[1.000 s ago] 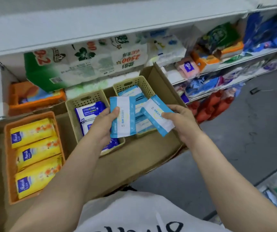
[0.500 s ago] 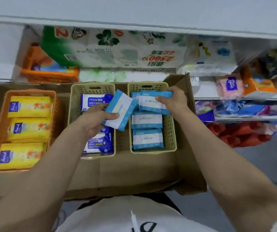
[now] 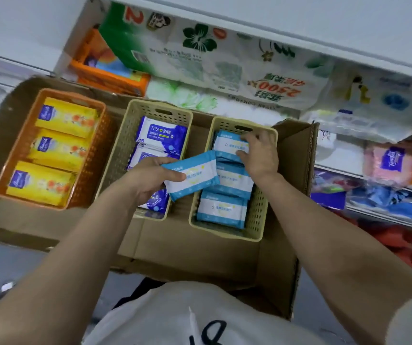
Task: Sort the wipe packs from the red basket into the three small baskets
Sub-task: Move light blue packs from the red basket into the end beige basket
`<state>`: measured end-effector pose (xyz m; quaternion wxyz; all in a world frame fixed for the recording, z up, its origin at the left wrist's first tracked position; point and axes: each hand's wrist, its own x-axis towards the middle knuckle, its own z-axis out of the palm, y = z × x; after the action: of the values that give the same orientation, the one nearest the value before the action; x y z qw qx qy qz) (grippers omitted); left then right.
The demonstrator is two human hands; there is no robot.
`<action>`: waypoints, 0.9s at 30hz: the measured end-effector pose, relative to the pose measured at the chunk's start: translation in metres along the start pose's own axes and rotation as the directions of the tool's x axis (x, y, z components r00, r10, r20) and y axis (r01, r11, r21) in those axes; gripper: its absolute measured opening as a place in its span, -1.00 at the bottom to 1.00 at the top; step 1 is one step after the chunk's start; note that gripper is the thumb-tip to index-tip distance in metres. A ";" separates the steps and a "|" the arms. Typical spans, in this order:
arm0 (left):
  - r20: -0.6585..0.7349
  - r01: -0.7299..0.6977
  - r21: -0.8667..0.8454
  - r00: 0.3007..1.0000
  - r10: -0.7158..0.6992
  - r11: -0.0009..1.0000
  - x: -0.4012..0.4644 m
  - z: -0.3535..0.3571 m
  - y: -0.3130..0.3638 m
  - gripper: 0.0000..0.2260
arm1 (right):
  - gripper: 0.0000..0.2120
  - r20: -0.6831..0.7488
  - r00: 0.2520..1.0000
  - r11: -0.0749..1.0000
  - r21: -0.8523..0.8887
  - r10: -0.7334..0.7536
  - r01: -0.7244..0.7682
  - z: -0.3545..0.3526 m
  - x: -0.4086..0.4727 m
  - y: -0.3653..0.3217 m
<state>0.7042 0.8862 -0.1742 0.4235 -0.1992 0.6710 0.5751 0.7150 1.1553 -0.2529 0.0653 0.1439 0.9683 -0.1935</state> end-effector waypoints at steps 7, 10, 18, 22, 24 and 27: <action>0.053 -0.056 0.186 0.997 0.047 0.981 0.007 0.033 0.006 -0.73 | -0.68 0.202 0.977 0.904 0.426 -0.072 -0.021 -0.043 -0.023 -0.021; 0.105 -0.090 0.201 0.992 0.070 0.976 0.008 0.050 0.006 -0.74 | -0.63 0.530 0.827 0.874 0.474 -0.189 -0.104 -0.057 -0.054 -0.029; -0.169 -0.228 0.406 0.933 0.318 0.885 0.017 0.061 -0.028 -0.50 | -0.68 0.401 0.913 0.952 0.245 0.071 -0.181 -0.058 -0.082 0.000; -0.117 -0.277 0.431 0.927 0.357 0.859 0.026 0.066 -0.037 -0.50 | -0.64 0.561 0.828 0.999 0.038 0.005 -0.031 -0.031 -0.091 -0.020; -0.105 -0.276 0.450 0.928 0.358 0.849 0.030 0.065 -0.041 -0.51 | -0.57 0.602 0.798 0.999 -0.044 0.006 0.025 -0.013 -0.096 -0.029; -0.092 -0.278 0.481 0.927 0.364 0.831 0.034 0.060 -0.049 -0.46 | -0.56 0.502 0.865 0.989 -0.125 -0.001 0.074 0.009 -0.106 -0.030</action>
<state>0.7421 0.9378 -0.2297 0.2931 -0.0284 0.8470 0.4425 0.8068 1.0982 -0.2310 0.3204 0.0649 0.9319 -0.1570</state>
